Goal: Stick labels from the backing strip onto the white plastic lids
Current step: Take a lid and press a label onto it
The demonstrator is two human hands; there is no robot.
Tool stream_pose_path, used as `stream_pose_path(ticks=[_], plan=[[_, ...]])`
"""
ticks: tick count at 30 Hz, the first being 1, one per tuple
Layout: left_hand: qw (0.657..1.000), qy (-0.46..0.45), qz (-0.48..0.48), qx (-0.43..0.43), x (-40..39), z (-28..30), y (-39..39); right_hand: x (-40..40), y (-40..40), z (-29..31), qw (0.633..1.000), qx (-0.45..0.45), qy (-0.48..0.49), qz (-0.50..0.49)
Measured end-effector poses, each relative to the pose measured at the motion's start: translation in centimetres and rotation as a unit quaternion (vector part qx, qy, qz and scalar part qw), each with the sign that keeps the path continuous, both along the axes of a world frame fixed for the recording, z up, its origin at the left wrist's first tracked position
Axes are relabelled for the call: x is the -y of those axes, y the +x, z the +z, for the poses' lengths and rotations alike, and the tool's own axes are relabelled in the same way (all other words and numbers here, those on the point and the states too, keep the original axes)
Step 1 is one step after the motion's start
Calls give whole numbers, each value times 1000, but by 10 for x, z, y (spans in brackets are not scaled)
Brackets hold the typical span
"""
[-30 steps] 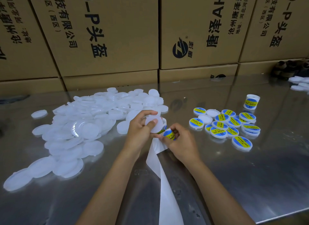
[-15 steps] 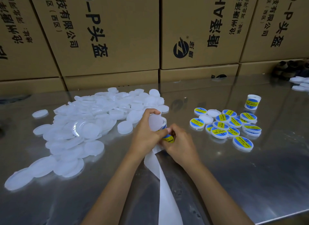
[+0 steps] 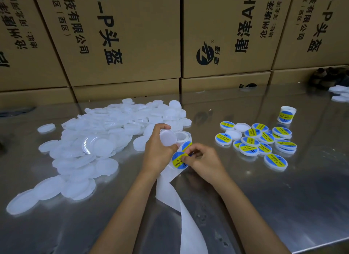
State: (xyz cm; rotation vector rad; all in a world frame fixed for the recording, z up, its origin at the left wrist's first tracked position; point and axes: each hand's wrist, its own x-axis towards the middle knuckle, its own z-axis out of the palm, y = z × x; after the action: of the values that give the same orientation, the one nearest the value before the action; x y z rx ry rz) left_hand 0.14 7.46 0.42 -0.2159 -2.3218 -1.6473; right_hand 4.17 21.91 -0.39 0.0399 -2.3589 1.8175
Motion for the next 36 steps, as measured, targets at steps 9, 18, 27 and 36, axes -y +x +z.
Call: stream_pose_path(ticks=[9,18,27,36], plan=[[1000,20,-9,13,0,7,5,-2,8,9,995,36,-70,58],[990,140,-21,24,0,16,10,-9,9,18,953,30,-288,88],[910,340,-179,158,-7,36,20,-6,6,22,949,-66,-309,12],[888,327,-249,206,-12,33,20,3,3,17,969,-166,-175,-44]])
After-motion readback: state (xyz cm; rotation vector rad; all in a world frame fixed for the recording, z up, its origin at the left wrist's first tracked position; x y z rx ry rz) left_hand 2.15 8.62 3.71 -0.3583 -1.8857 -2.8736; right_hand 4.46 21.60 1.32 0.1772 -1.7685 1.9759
